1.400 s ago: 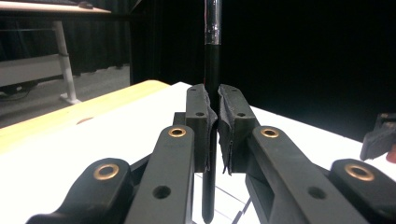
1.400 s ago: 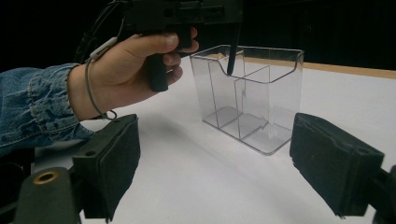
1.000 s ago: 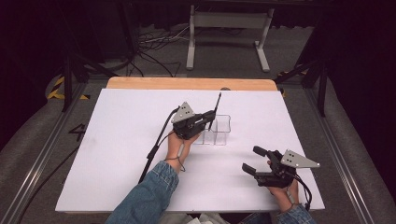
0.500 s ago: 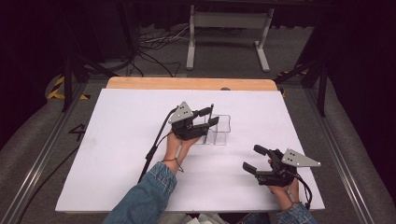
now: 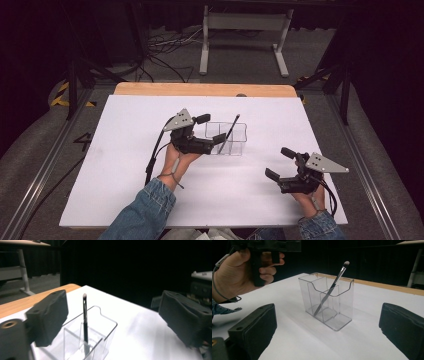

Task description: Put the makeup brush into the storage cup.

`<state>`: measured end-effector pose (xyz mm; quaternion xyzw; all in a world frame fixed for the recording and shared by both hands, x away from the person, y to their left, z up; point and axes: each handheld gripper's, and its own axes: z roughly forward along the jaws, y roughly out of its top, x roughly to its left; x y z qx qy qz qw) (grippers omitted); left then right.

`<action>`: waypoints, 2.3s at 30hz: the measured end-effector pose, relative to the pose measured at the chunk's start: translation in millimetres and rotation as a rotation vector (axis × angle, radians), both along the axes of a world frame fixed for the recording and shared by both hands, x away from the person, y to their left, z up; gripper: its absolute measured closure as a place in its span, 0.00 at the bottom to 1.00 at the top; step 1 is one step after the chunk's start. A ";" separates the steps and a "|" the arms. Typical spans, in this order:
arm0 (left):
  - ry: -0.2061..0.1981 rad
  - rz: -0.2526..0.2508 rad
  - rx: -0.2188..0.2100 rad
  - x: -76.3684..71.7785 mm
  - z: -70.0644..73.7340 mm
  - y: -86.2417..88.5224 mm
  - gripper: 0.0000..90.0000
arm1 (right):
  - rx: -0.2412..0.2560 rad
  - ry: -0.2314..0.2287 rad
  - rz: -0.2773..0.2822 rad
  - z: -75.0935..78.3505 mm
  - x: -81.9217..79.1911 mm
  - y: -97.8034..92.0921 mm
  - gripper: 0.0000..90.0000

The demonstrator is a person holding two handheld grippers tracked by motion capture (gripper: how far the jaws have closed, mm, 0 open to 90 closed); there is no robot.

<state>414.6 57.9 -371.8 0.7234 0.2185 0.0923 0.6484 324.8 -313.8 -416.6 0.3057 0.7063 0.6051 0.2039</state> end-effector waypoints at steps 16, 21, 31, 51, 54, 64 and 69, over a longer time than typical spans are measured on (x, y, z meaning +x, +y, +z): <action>-0.020 0.045 0.016 -27.7 -1.9 54.4 0.03 | -0.053 -0.017 0.023 3.2 7.0 -2.0 0.00; -0.022 0.062 0.028 -35.6 -5.5 72.0 0.03 | -0.092 -0.023 0.030 1.6 7.4 1.0 0.00; -0.024 0.075 0.041 -54.0 -22.8 110.2 0.03 | -0.107 -0.021 0.032 0.1 5.1 1.4 0.00; 0.056 0.096 0.082 -64.2 -71.6 147.5 0.04 | -0.062 -0.045 0.047 -6.3 -0.8 -5.4 0.00; 0.058 0.107 0.091 -63.9 -77.2 152.5 0.04 | -0.057 -0.046 0.048 -7.4 -1.9 -7.0 0.00; 0.087 0.140 0.095 -61.2 -85.5 158.0 0.04 | -0.055 -0.038 0.037 -15.7 -4.8 -10.8 0.00; 0.101 0.138 0.100 -60.1 -86.6 157.1 0.03 | -0.059 -0.020 0.038 -21.0 -4.6 -9.7 0.00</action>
